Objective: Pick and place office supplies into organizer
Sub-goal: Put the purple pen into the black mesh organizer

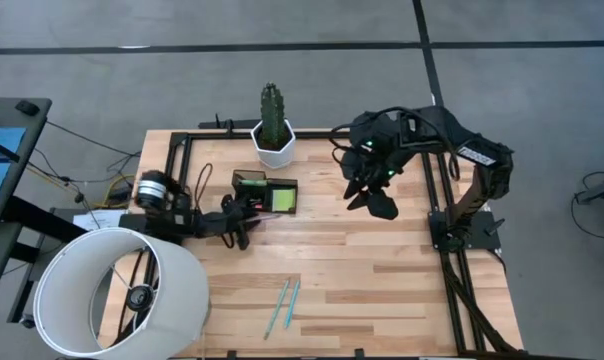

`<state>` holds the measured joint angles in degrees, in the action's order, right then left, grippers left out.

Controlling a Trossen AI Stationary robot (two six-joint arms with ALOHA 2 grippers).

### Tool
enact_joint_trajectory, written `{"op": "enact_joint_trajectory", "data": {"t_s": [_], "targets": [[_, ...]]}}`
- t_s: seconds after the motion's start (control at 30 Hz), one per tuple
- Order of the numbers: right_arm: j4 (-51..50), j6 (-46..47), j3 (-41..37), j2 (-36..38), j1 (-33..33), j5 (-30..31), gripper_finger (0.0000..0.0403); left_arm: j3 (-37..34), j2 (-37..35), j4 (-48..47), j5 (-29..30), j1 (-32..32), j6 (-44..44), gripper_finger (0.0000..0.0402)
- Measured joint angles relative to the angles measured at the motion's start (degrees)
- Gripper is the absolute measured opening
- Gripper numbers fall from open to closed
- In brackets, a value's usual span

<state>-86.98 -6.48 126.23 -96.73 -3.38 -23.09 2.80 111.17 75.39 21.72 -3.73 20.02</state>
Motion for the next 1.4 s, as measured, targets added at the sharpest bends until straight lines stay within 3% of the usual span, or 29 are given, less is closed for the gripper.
{"op": "enact_joint_trajectory", "data": {"t_s": [0.2,0.4,0.57,0.7,0.83,0.97,1.1,1.27,1.4], "targets": [[-0.01,-0.02,0.0,0.28,-0.04,0.09,0.0133,0.2,6.79,9.47,0.41,0.04,2.15,0.0028],[-0.02,-1.05,0.0,0.26,-0.13,0.14,0.0134,-0.67,7.32,13.54,-0.86,0.0,2.15,0.0024],[-0.11,-2.63,0.0,0.26,-0.13,0.24,0.0133,-0.41,1.34,11.5,-1.83,-0.09,8.86,0.0023],[-0.2,-3.04,0.0,0.26,-0.13,0.24,0.0134,-0.21,-6.84,10.92,-6.62,-0.55,15.41,0.0023],[-0.2,-3.08,0.0,0.26,-0.13,0.24,0.0133,1.02,-16.43,6.58,-6.75,-0.44,16.13,0.0023],[-0.22,-3.19,0.0,0.26,-0.13,0.22,0.0133,5.86,-26.39,-8.33,-7.67,-0.48,13.11,0.0023],[-0.45,-3.76,0.0,0.26,-0.13,0.22,0.0134,14.82,-36.19,-35.83,-7.28,-0.42,7.09,0.0023],[-1.67,-4.57,0.0,0.26,-0.13,0.2,0.0133,32.4,-44.78,-77.88,0.74,0.48,-6.06,0.0023],[-2.95,-4.67,0.0,0.26,0.0,0.2,0.0134,46.75,-45.99,-102.41,8.98,2.75,-16.64,0.0023]]}}
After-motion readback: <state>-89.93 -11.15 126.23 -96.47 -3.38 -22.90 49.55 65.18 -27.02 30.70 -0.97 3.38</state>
